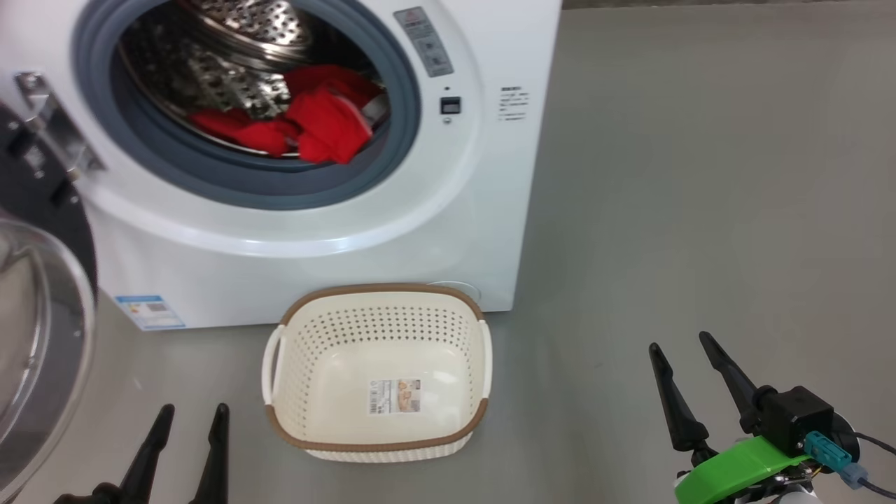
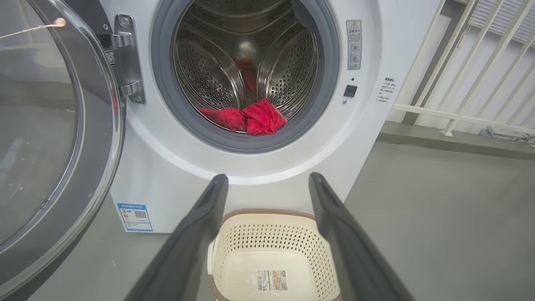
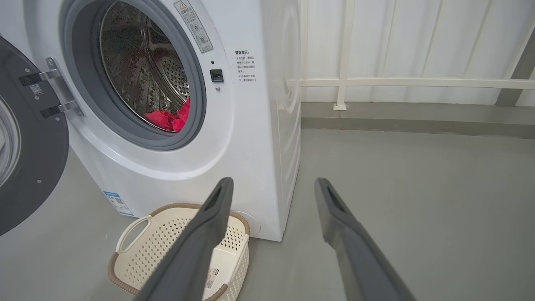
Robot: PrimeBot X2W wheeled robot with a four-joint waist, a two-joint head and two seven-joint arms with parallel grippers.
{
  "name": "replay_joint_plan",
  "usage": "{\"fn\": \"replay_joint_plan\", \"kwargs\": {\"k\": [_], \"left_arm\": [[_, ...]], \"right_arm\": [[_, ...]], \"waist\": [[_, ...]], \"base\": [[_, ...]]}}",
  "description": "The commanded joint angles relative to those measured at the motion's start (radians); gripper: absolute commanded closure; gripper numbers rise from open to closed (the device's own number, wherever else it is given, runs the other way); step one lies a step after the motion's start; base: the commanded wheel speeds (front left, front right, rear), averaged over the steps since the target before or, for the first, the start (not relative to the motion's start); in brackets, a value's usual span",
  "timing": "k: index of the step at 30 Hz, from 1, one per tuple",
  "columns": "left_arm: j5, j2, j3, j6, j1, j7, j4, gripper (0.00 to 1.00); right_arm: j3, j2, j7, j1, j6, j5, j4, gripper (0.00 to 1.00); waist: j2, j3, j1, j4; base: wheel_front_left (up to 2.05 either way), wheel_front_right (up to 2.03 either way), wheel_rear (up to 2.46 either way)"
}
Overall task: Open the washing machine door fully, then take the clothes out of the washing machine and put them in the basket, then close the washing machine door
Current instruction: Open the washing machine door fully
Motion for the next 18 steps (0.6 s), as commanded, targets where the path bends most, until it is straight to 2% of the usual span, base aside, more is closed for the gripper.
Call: {"fn": "replay_joint_plan", "kwargs": {"k": [1, 9, 18], "left_arm": [[-0.006, 0.022, 0.033, 0.001, -0.011, -0.005, -0.028, 0.00], [0.004, 0.015, 0.030, 0.001, -0.010, -0.005, -0.038, 0.00], [0.004, 0.015, 0.032, 0.001, -0.009, -0.005, -0.046, 0.00]], "right_arm": [[0.017, -0.003, -0.009, 0.002, 0.005, 0.007, -0.028, 0.00], [-0.003, -0.001, -0.009, 0.018, 0.005, 0.009, -0.038, 0.00], [-0.012, 0.003, -0.009, 0.024, 0.005, 0.008, -0.041, 0.00]], "waist": [[0.0000, 0.002, 0.0000, -0.037], [0.0000, 0.001, 0.0000, -0.071], [0.0000, -0.004, 0.0000, -0.071]], "base": [[0.00, 0.00, 0.00], [0.00, 0.00, 0.00], [0.00, 0.00, 0.00]]}}
